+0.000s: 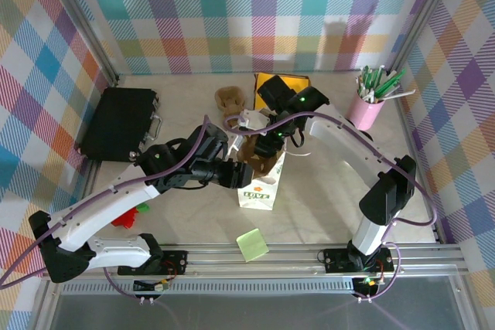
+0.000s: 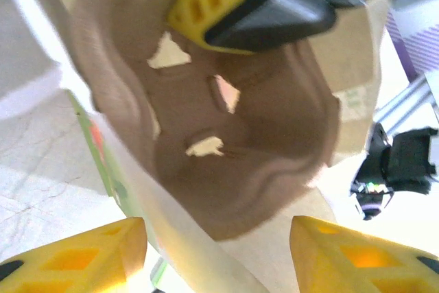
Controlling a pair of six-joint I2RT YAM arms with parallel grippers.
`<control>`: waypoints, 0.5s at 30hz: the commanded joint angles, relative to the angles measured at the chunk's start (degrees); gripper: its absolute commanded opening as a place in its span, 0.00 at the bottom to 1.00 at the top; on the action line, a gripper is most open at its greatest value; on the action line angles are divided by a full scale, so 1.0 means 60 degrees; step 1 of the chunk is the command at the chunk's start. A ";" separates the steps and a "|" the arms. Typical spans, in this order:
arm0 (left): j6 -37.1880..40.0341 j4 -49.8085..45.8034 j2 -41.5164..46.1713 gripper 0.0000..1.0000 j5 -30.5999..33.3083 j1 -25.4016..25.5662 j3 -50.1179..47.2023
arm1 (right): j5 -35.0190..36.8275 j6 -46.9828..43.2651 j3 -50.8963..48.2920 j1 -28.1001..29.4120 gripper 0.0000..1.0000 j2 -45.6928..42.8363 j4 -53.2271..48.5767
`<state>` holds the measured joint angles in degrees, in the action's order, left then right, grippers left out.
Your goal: Pack the takeout coffee
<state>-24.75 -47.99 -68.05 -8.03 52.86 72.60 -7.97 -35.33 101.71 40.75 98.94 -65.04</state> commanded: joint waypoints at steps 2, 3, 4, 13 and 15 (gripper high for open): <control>0.0893 -0.0826 -0.0002 0.57 -0.1144 0.0140 0.0243 | 0.0127 0.0100 0.0304 -0.0182 0.42 0.0204 -0.0113; 0.0972 -0.0871 -0.0038 0.56 -0.1271 0.0153 0.0246 | 0.0112 0.0102 0.0317 -0.0213 0.42 0.0220 -0.0118; 0.1015 -0.0876 -0.0076 0.56 -0.1406 0.0154 0.0242 | 0.0112 0.0109 0.0330 -0.0229 0.42 0.0218 -0.0116; 0.1351 -0.1119 -0.0133 0.55 -0.1702 0.0169 0.0193 | 0.0039 0.0154 0.0534 -0.0430 0.42 0.0292 -0.0226; 0.1499 -0.1232 -0.0120 0.55 -0.1828 0.0184 0.0216 | 0.0024 0.0179 0.0636 -0.0463 0.42 0.0356 -0.0304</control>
<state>-18.22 -51.07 -68.58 -15.14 52.86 72.99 -8.03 -35.31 102.98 39.00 99.88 -67.20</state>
